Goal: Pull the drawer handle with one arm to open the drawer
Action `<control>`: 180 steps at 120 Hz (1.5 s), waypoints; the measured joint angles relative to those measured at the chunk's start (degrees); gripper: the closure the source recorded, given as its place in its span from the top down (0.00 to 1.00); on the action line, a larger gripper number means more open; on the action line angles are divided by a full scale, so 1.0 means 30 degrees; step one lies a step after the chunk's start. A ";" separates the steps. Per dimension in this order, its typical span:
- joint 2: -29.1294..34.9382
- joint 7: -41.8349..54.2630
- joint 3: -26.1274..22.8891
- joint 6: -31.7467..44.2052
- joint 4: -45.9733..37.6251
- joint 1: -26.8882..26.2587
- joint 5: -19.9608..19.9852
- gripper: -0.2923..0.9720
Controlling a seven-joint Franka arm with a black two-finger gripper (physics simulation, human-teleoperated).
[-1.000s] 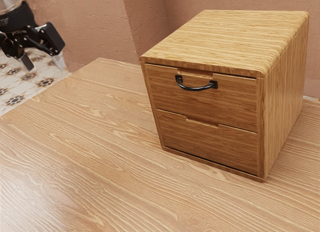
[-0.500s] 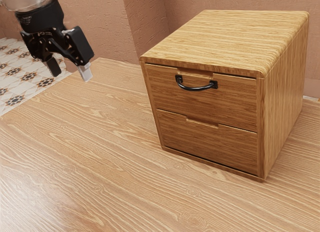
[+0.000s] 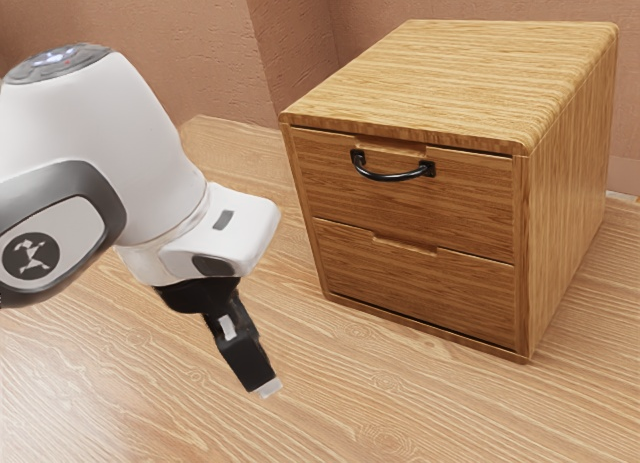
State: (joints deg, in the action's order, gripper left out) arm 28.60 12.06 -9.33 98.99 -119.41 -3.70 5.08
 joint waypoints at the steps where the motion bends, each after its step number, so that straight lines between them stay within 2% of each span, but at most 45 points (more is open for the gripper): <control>1: 0.0061 0.0280 -0.0008 0.0167 -0.0099 -0.0004 0.0016 0.77; 30: 0.0031 0.8108 0.0067 0.3717 -0.0570 0.0250 0.0168 0.77; 43: -0.0833 1.1090 0.1819 0.4945 0.0240 -0.1442 0.1209 0.77; 60: -0.1054 1.4166 0.1966 0.6022 0.0395 -0.1605 0.1718 0.77; 72: -0.2337 1.5913 0.1788 0.6121 0.1534 -0.1583 0.1699 0.77; 88: -0.3070 1.7857 0.1680 0.6408 0.1971 -0.1528 0.1048 0.77; 94: -0.3079 1.8601 0.1175 0.6634 0.2001 -0.1159 0.0596 0.77; 102: -0.3031 1.9563 -0.0348 0.7023 0.1995 0.0220 -0.0242 0.77; 110: -0.2829 2.0419 -0.0962 0.7397 0.1980 0.0946 -0.0915 0.77; 119: -0.2335 2.1218 -0.2330 0.7696 0.2029 0.2924 -0.1353 0.77; 127: -0.2324 2.1764 -0.2918 0.7896 0.2370 0.3853 -0.1499 0.77; 158: -0.4901 2.3172 -0.3392 0.8880 0.3881 0.4246 -0.1617 0.77; 180: -0.5333 2.3661 -0.3411 0.9903 0.3897 0.4479 -0.1664 0.77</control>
State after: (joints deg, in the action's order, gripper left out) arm 12.60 83.05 -19.56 128.70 -107.72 9.73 0.08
